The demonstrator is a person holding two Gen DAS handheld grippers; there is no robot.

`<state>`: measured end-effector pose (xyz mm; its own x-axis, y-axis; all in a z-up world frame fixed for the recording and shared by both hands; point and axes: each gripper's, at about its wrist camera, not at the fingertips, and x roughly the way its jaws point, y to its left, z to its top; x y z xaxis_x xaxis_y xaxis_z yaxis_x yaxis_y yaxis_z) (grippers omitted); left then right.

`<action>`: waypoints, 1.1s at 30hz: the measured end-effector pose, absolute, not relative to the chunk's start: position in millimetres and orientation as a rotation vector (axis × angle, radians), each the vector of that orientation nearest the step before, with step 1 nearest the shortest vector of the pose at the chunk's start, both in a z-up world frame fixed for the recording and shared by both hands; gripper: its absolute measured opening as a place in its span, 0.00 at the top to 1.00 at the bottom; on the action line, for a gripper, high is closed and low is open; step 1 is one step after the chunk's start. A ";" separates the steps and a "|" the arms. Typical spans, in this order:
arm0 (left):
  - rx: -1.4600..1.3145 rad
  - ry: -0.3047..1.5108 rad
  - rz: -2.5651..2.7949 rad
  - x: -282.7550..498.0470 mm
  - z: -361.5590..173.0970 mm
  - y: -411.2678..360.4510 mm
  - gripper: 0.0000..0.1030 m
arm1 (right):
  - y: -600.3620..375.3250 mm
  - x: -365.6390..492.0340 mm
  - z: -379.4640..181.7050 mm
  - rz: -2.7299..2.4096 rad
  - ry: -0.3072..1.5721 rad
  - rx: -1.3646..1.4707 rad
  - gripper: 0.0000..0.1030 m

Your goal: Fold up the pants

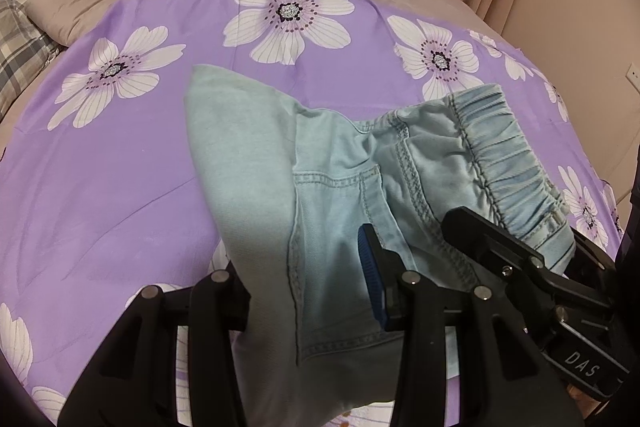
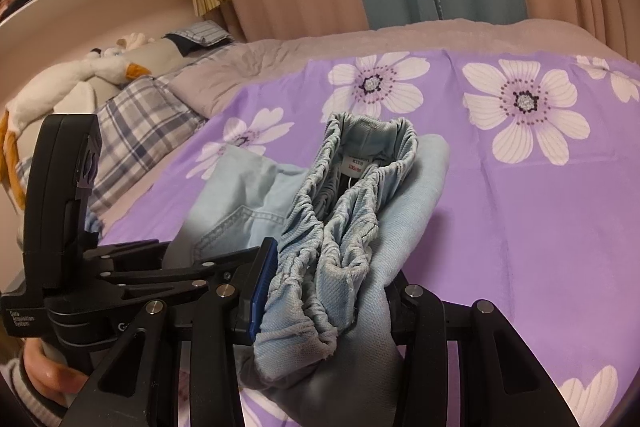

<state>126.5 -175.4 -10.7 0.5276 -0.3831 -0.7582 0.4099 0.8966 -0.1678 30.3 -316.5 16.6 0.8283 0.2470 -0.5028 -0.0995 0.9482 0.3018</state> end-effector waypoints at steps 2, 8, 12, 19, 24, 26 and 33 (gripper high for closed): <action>0.033 0.902 -0.471 128.2 -12.9 -175.9 0.60 | -316.8 32.9 14.1 0.187 0.573 0.275 0.58; 0.041 0.912 -0.465 132.8 -17.6 -177.6 0.60 | -317.0 39.2 11.7 0.190 0.585 0.281 0.58; 0.047 0.914 -0.459 134.9 -21.2 -177.8 0.60 | -317.4 40.7 9.4 0.192 0.590 0.287 0.58; 0.048 0.914 -0.455 136.9 -24.4 -179.7 0.58 | -318.2 42.8 7.5 0.194 0.596 0.290 0.58; 0.058 0.911 -0.453 137.5 -25.4 -180.5 0.58 | -318.2 42.8 7.0 0.193 0.594 0.291 0.58; 0.054 0.912 -0.452 138.1 -25.8 -180.2 0.58 | -318.2 42.7 7.0 0.194 0.594 0.291 0.58; 0.060 0.911 -0.446 138.5 -27.1 -181.9 0.58 | -317.9 42.9 7.3 0.193 0.596 0.293 0.58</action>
